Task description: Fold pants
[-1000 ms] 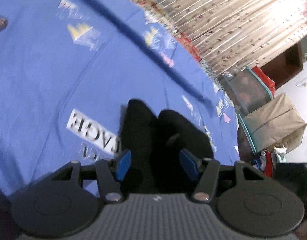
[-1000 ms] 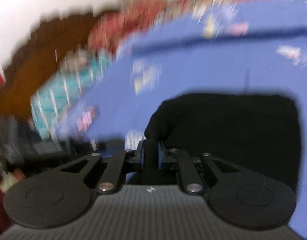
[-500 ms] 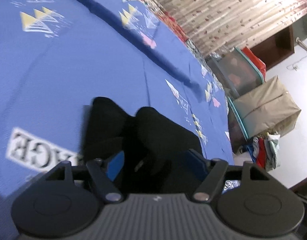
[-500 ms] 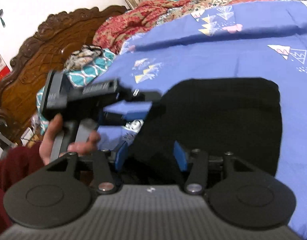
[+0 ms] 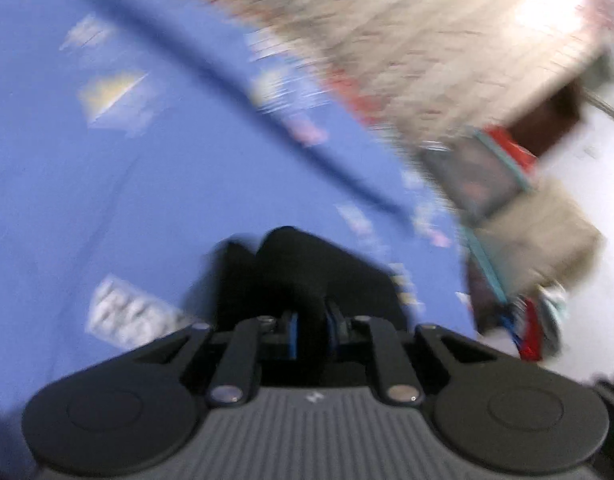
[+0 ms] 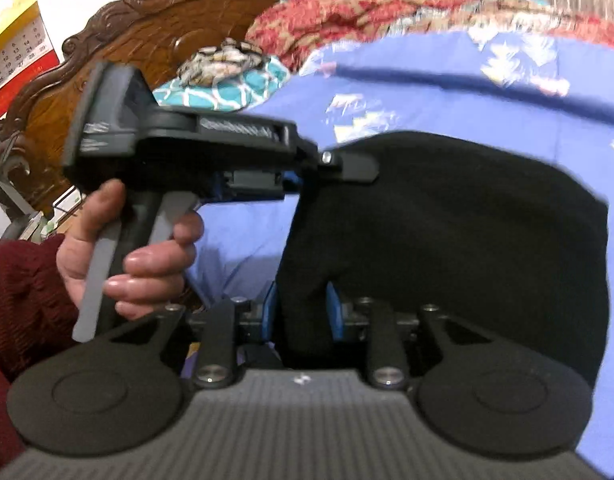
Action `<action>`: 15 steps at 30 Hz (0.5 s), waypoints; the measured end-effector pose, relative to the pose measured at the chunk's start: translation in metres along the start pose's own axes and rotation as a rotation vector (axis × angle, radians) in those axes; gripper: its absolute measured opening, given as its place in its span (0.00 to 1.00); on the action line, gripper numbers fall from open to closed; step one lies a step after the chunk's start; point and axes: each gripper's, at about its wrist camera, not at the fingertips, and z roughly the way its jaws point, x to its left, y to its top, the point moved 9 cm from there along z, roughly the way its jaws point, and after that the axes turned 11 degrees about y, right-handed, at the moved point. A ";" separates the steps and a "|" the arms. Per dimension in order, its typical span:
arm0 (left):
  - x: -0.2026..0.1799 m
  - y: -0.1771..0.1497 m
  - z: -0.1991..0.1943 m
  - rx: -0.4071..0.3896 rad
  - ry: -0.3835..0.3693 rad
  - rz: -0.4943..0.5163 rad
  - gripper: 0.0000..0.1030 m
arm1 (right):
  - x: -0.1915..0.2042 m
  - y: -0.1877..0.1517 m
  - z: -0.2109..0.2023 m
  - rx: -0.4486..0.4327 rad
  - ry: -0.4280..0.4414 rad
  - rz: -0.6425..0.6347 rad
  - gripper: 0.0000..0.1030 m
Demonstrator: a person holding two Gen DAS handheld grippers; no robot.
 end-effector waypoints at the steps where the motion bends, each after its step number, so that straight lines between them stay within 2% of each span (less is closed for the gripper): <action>1: 0.011 -0.004 0.006 0.023 0.035 -0.053 0.20 | -0.004 -0.002 0.001 0.007 -0.005 0.017 0.31; 2: 0.015 -0.008 0.009 0.037 0.043 -0.074 0.28 | -0.006 -0.002 -0.001 0.001 -0.005 0.031 0.31; 5: 0.006 -0.016 0.003 0.035 0.004 -0.061 0.52 | -0.006 0.007 -0.023 -0.061 -0.008 0.019 0.31; 8: -0.004 -0.022 -0.006 0.038 -0.028 -0.019 0.56 | -0.020 0.020 -0.049 -0.142 -0.033 0.048 0.36; 12: -0.009 -0.038 -0.014 0.091 -0.086 -0.038 0.57 | -0.046 0.023 -0.068 -0.229 -0.069 0.134 0.38; 15: -0.013 -0.048 -0.016 0.095 -0.086 -0.013 0.50 | -0.062 0.016 -0.060 -0.228 -0.063 0.235 0.38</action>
